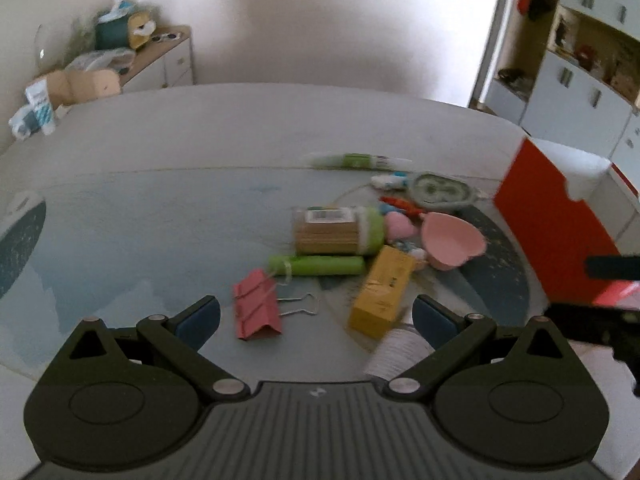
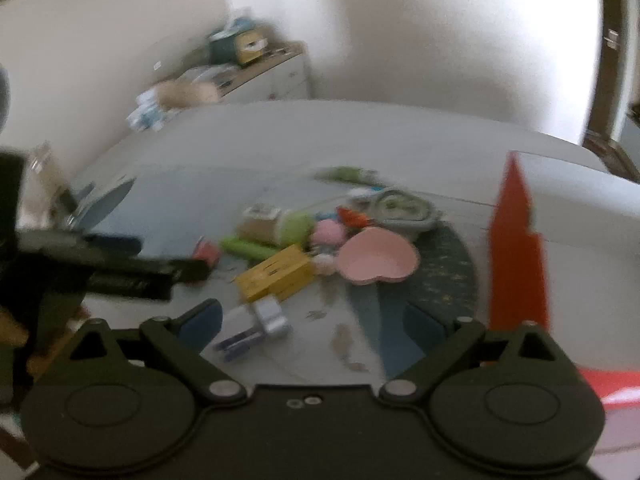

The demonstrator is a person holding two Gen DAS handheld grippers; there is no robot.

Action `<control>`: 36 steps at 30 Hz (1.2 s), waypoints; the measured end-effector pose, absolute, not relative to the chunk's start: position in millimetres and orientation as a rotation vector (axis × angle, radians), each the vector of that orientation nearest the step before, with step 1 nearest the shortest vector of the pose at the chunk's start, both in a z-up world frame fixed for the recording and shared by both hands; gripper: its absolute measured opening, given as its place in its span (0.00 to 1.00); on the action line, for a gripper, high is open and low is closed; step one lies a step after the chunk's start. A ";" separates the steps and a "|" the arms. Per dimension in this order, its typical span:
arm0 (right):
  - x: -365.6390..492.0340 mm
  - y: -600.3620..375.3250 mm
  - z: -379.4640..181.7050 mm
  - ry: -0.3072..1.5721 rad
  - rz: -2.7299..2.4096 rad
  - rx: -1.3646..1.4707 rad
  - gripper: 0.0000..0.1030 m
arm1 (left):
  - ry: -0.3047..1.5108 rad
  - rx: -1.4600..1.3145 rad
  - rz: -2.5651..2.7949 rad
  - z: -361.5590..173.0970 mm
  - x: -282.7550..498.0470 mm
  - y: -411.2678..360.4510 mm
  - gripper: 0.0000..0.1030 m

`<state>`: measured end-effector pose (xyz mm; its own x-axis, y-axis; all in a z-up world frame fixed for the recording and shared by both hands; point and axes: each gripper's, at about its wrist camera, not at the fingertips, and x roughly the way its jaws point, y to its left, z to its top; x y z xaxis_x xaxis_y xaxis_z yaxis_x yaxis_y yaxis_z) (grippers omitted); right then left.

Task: Organize rigid objects
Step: 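Grasp the pink binder clip with the left tool while the right tool grasps the glass pill jar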

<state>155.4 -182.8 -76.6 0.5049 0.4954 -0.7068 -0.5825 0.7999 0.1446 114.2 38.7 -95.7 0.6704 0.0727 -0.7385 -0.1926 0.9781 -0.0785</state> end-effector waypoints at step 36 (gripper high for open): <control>165.1 -108.5 -138.0 0.856 0.875 -0.345 0.74 | 0.926 -0.132 0.200 -148.0 161.3 72.8 0.45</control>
